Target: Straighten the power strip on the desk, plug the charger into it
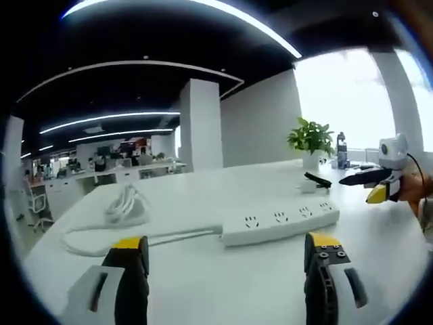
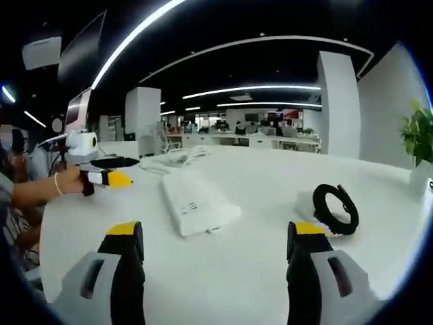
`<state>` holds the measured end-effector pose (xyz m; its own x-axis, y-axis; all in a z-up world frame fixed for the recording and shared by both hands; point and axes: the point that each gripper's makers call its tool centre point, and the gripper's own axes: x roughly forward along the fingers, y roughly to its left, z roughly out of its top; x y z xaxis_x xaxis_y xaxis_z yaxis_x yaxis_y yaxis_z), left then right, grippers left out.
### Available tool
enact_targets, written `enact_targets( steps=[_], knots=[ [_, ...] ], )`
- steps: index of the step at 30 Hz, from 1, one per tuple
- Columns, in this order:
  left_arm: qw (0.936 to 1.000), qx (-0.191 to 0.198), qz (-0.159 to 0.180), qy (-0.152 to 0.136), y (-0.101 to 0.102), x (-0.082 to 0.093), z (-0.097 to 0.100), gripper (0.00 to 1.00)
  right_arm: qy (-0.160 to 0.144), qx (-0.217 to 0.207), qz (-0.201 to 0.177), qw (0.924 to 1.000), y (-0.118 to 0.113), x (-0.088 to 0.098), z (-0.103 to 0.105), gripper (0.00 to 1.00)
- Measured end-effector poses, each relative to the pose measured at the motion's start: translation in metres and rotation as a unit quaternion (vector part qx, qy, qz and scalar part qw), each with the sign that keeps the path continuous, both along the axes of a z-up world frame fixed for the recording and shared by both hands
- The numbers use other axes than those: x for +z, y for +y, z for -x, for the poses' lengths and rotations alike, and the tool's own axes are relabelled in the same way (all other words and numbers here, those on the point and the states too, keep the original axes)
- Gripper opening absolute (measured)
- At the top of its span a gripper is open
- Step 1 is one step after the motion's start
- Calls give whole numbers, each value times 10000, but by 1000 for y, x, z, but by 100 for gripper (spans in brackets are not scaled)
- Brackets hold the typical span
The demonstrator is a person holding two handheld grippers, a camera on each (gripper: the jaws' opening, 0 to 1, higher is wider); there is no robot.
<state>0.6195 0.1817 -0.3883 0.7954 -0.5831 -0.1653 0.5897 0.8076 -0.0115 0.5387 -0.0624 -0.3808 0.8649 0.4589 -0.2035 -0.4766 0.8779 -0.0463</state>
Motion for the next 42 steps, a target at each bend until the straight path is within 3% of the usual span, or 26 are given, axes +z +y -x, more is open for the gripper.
enact_targets(
  steps=[4, 8, 19, 24, 42],
  knots=[
    [9995, -168, -41, 279, -5, -7, -6, 95, 116, 193, -46, 9997, 13, -2, -3, 86],
    [9989, -320, -7, 347, -12, -6, -8, 95, 188, 219, -56, 9996, 17, -4, -7, 85],
    [9952, -900, -331, 208, -32, -6, -13, 91, 135, 151, 43, 9998, 23, 1, -16, 82],
    [9938, -1013, -390, 240, -38, -6, -14, 91, 77, 13, 12, 10000, 20, 3, -21, 81],
    [9918, -1109, -476, 410, -44, -14, -19, 90, 306, 30, 65, 9995, 34, -15, -30, 80]
  ],
)
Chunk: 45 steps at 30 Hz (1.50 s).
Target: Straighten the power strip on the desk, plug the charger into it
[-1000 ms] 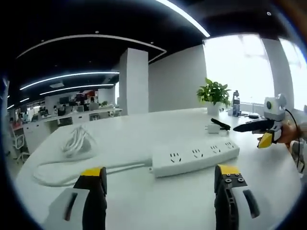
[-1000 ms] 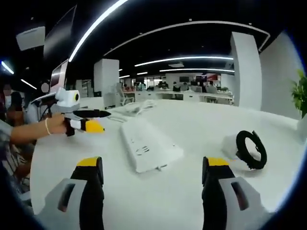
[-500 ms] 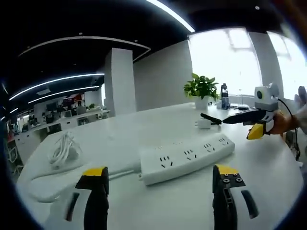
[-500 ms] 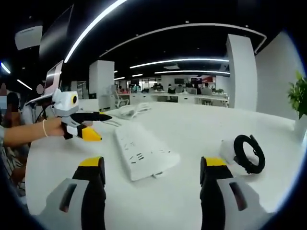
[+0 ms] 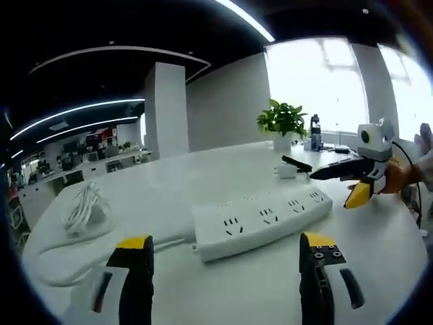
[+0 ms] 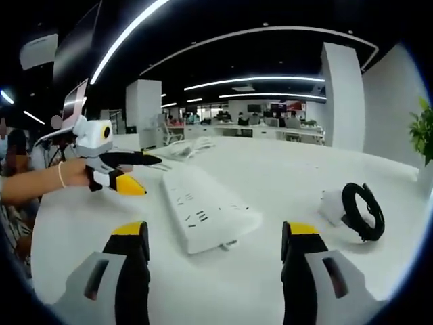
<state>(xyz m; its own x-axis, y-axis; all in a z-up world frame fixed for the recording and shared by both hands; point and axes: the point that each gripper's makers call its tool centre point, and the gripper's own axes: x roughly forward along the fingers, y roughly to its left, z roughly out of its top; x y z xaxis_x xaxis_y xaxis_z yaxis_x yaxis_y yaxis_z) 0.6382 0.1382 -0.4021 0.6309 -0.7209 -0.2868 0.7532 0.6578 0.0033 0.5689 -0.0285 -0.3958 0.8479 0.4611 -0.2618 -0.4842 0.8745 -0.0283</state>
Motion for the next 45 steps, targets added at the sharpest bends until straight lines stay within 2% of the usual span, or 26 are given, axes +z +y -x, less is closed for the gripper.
enact_targets(
  steps=[8, 15, 19, 27, 45],
  knots=[
    [9999, -108, -32, 75, -3, 0, -3, 86, 55, 13, 109, 9999, 3, -2, 1, 78],
    [9994, -184, -250, 180, -5, -5, -3, 85, 108, -13, 251, 9996, 5, -5, 0, 76],
    [9988, -221, -293, 321, -7, -10, -3, 78, 219, -15, 318, 9993, 6, -11, -3, 69],
    [9977, -272, -363, 498, -10, -18, -3, 75, 330, 23, 397, 9987, 11, -15, -3, 64],
    [9971, -323, -415, 549, -13, -19, -9, 63, 407, 37, 362, 9985, 14, -20, -6, 62]
  ],
)
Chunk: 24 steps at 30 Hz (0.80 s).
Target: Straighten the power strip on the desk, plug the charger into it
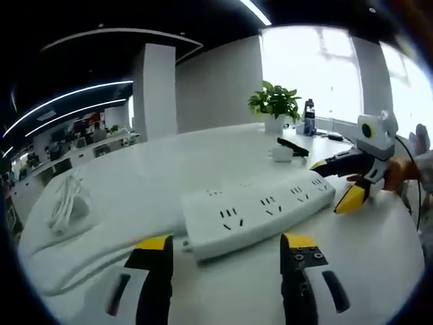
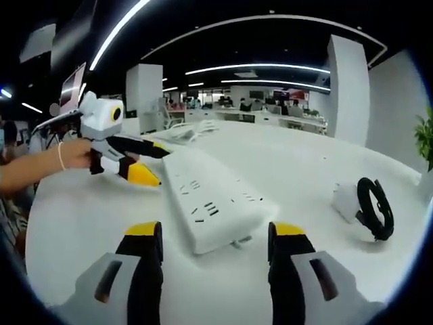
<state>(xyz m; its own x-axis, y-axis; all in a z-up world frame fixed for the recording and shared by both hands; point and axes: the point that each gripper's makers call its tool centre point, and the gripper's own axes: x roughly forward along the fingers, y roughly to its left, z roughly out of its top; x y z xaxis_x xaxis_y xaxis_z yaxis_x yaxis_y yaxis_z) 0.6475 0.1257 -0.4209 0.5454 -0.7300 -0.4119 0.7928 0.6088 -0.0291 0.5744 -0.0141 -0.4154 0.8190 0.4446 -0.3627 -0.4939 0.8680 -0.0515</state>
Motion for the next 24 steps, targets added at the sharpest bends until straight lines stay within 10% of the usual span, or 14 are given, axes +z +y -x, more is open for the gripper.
enact_targets(
  steps=[24],
  knots=[
    [9999, -98, -55, 38, -11, -2, 3, 57, -9, -56, -10, 10000, 1, -1, -4, 54]
  ],
)
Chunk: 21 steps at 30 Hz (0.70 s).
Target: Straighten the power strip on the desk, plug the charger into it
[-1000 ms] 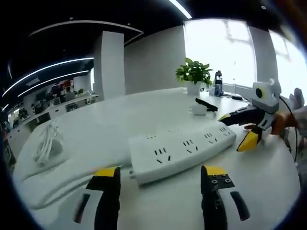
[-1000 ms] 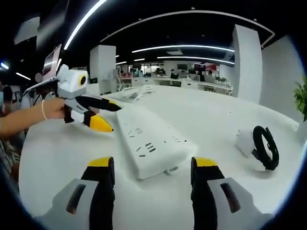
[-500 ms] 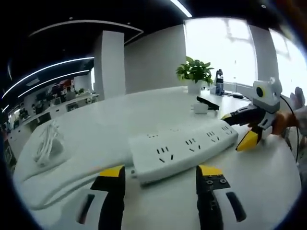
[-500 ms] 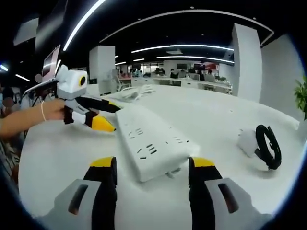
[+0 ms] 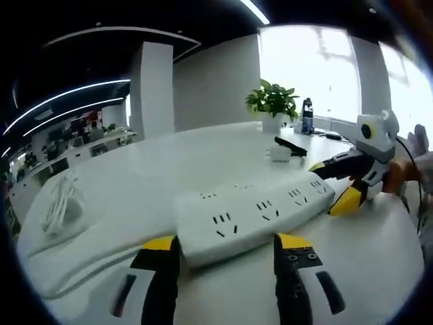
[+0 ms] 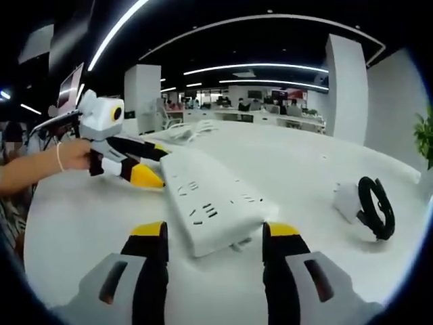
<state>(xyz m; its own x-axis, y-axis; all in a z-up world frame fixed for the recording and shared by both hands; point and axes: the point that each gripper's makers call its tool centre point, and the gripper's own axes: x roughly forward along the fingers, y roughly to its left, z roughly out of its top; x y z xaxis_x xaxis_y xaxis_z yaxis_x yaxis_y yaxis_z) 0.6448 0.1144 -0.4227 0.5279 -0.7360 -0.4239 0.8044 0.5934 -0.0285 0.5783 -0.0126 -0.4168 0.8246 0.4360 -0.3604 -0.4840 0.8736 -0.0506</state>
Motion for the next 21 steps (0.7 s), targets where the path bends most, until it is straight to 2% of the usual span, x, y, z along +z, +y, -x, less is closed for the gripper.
enact_targets(
  steps=[7, 12, 21],
  knots=[
    [9999, 49, 87, 82, 0, 1, 0, 57, -13, -43, 57, 10000, -1, 0, -1, 52],
    [9990, 138, 328, 260, -3, 3, 3, 59, -45, -119, 77, 9999, -4, -1, -6, 52],
    [9993, 212, 238, 175, -3, 2, 3, 55, -73, -178, 67, 9998, -9, -1, -12, 49]
  ],
)
